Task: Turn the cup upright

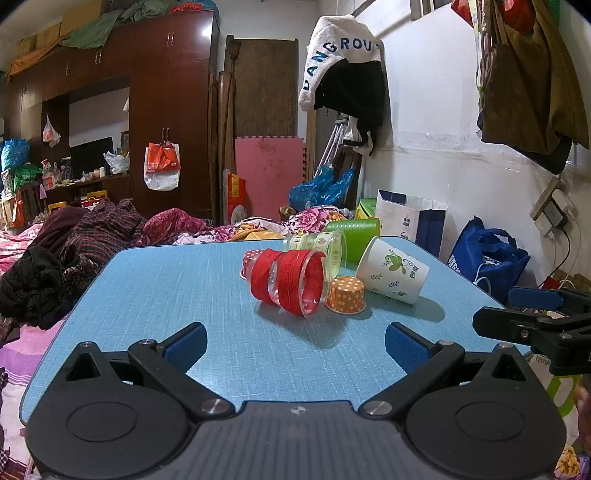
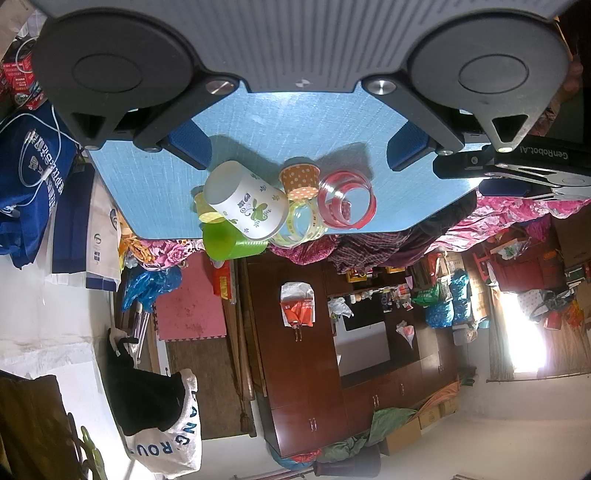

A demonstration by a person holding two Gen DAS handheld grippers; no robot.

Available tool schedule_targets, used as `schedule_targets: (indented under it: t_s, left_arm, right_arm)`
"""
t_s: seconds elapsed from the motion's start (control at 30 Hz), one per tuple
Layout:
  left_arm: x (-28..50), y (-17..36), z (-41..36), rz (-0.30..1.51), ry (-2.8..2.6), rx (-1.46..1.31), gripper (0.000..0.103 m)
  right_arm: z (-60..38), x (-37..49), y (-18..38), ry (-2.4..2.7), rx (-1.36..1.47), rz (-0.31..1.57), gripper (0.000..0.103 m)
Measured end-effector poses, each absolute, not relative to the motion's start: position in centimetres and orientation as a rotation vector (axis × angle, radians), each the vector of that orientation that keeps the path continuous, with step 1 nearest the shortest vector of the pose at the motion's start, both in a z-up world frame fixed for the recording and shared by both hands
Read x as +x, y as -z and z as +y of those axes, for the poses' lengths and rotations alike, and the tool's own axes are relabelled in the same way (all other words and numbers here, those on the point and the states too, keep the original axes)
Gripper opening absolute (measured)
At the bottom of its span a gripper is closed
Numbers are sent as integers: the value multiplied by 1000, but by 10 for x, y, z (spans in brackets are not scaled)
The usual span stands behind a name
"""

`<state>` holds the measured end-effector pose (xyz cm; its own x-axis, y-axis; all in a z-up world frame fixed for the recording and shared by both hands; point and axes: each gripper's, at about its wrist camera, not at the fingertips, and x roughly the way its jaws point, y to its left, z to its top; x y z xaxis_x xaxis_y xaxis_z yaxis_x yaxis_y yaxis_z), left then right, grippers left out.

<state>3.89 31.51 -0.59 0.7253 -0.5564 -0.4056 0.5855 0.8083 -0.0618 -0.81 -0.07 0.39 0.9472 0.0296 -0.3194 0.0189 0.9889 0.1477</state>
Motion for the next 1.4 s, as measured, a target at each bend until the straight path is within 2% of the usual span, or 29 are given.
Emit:
schedule_targets:
  t_s: [1.4]
  left_arm:
    - [40,7,316,428,632,70,103]
  right_arm:
    - [-1,-7,-4,-7,153,329,102]
